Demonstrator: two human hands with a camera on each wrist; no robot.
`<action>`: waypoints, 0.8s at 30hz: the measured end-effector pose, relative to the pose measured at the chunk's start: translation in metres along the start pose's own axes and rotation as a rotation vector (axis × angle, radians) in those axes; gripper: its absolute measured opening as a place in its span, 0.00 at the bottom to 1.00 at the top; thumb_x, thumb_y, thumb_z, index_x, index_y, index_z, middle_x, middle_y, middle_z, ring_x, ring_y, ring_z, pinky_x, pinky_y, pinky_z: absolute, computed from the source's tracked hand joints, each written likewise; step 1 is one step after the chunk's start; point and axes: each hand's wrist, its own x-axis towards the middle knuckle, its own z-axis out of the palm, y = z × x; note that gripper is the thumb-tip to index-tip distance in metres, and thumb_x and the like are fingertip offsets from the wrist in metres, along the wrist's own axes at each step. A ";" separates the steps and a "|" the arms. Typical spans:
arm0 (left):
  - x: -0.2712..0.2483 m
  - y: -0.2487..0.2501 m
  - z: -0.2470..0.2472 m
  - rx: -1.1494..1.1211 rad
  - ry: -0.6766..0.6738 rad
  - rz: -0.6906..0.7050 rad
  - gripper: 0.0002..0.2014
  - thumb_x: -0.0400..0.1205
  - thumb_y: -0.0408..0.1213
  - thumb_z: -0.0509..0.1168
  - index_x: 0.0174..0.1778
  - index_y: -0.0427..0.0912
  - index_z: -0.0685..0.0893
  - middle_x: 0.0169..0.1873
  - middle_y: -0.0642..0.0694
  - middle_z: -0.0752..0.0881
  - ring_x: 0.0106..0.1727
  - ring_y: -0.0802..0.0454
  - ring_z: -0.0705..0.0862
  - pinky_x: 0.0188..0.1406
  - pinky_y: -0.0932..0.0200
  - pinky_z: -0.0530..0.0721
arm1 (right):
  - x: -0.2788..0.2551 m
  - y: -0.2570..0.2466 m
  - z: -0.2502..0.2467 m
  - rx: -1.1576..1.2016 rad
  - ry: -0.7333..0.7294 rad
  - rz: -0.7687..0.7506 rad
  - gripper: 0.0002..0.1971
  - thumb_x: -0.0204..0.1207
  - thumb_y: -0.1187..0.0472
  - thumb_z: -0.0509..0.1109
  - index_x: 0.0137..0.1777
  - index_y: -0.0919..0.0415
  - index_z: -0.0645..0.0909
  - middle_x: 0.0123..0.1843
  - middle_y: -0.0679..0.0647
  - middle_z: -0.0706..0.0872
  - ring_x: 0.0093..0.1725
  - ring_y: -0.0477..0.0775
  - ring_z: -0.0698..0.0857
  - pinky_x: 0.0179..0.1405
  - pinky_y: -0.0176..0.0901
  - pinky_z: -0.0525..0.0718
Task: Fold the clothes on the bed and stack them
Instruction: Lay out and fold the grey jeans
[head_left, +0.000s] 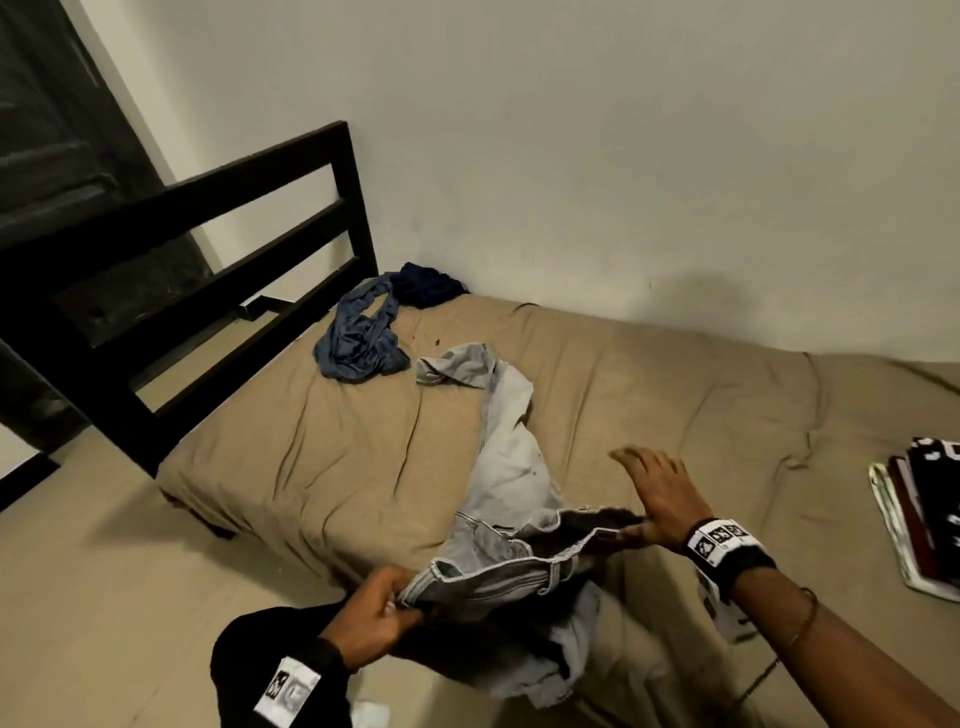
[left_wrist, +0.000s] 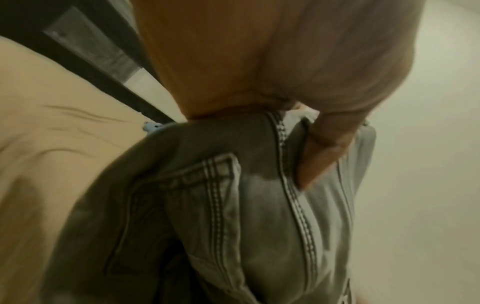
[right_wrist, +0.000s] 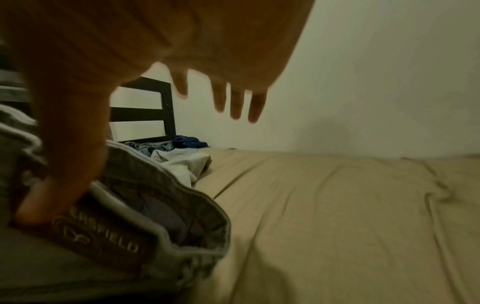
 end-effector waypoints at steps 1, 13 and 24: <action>0.000 0.003 0.002 -0.046 0.053 -0.003 0.07 0.73 0.32 0.75 0.37 0.50 0.93 0.33 0.59 0.87 0.40 0.62 0.83 0.39 0.60 0.80 | -0.004 -0.001 0.008 0.031 -0.062 0.055 0.70 0.40 0.22 0.74 0.87 0.44 0.55 0.82 0.58 0.65 0.77 0.63 0.68 0.70 0.64 0.74; 0.037 0.024 -0.047 0.094 0.345 -0.013 0.15 0.64 0.40 0.67 0.42 0.44 0.94 0.38 0.41 0.94 0.39 0.52 0.88 0.42 0.37 0.91 | -0.009 -0.018 0.021 0.528 -0.104 0.221 0.12 0.55 0.58 0.69 0.25 0.34 0.80 0.24 0.46 0.83 0.30 0.52 0.86 0.30 0.42 0.73; 0.086 0.359 -0.165 0.012 0.447 0.388 0.10 0.71 0.25 0.68 0.27 0.37 0.90 0.26 0.47 0.89 0.28 0.54 0.87 0.30 0.64 0.86 | 0.030 0.018 -0.386 0.817 0.644 -0.072 0.12 0.60 0.75 0.84 0.43 0.68 0.88 0.35 0.50 0.87 0.35 0.46 0.83 0.34 0.36 0.80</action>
